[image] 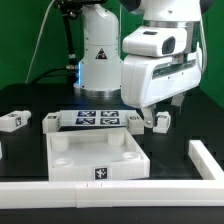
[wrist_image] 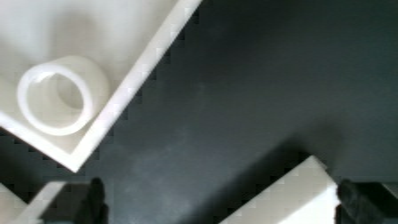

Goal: Assemble one leg

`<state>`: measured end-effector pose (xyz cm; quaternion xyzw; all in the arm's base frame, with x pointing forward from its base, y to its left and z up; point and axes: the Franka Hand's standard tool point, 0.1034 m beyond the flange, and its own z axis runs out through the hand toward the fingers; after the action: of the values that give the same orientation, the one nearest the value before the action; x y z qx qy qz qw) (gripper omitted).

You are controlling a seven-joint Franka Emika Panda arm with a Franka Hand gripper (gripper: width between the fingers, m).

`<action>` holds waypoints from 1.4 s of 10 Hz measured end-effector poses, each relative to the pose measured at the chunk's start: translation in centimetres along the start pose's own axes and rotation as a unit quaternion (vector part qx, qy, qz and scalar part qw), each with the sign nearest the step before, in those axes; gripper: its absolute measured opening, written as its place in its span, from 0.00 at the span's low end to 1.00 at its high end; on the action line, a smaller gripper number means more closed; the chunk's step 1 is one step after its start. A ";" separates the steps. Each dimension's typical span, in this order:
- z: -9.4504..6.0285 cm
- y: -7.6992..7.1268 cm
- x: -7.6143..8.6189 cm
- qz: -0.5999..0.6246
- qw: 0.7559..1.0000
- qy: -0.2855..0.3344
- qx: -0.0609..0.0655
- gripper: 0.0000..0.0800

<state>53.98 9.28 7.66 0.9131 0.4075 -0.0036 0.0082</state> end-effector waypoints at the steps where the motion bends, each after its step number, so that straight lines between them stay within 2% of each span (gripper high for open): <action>1: 0.0 0.0 0.0 0.000 1.000 0.000 0.000 0.81; 8: 0.0 0.0 0.0 0.001 1.000 0.000 0.000 0.81; 9: -0.2 -0.2 0.1 0.001 1.000 -0.002 0.001 0.81; 10: -1.4 -0.8 0.5 -0.003 1.000 -0.009 0.005 0.81; 11: -2.0 -1.0 0.2 -0.036 0.999 -0.004 0.000 0.81; 12: -1.7 -1.1 -1.2 -0.084 0.996 -0.008 0.003 0.81; 14: -1.3 -0.4 -3.4 -0.177 0.984 -0.015 0.012 0.81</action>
Offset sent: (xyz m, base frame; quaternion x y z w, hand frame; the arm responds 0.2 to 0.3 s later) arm 0.0000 0.0000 0.0000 0.0000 0.0000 0.0000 1.0000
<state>51.40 7.05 9.01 0.8263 0.5627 -0.0240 0.0025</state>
